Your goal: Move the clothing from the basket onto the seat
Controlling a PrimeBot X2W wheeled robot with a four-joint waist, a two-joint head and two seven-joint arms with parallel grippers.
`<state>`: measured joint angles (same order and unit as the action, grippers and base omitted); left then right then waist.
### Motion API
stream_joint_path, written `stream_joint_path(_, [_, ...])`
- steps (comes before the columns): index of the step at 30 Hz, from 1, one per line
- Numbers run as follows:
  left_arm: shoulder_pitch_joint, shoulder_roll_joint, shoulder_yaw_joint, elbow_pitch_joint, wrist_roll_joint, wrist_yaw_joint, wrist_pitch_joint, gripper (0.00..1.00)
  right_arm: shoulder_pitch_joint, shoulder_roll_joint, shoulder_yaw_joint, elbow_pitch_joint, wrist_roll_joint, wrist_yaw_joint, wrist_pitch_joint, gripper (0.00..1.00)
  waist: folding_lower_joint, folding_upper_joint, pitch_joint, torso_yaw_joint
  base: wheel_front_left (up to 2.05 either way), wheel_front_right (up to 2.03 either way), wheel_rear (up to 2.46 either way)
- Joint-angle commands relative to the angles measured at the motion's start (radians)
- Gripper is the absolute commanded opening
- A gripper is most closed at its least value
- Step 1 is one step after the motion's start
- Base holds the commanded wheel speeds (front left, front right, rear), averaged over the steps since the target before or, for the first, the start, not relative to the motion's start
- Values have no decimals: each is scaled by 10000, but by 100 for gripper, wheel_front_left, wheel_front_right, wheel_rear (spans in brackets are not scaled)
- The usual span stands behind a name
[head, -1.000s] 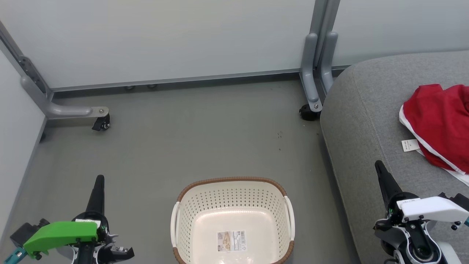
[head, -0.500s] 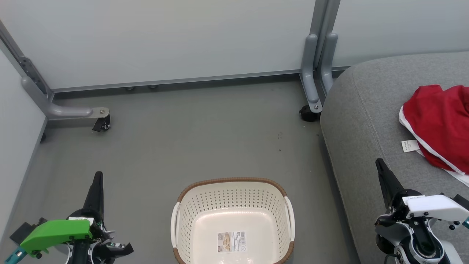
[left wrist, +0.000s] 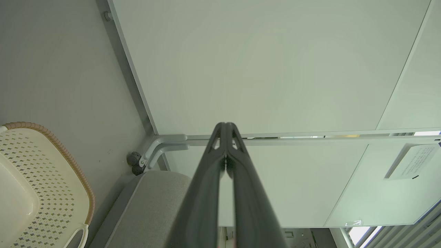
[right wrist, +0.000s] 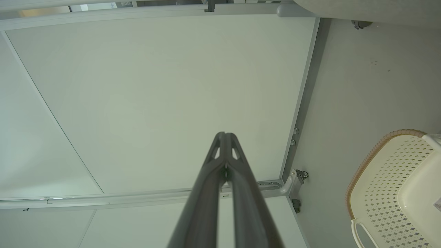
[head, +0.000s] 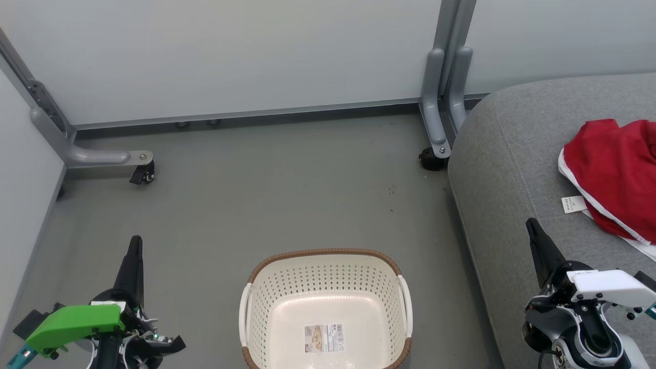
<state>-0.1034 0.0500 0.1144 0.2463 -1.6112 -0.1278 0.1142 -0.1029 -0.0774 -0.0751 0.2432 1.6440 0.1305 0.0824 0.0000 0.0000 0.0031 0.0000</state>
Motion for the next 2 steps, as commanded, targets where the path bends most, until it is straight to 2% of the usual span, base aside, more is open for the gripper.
stream_joint_path(1, [-112, 1, 23, -17, -29, -60, 38, 0, -61, -8, -25, 22, 0, 4, 32, 0, 0, 0, 0, 0, 0, 0, 0])
stream_joint_path(2, [-112, 1, 23, -16, -29, -60, 38, 0, -62, -5, -31, 23, -6, 4, 38, 0, 0, 0, 0, 0, 0, 0, 0])
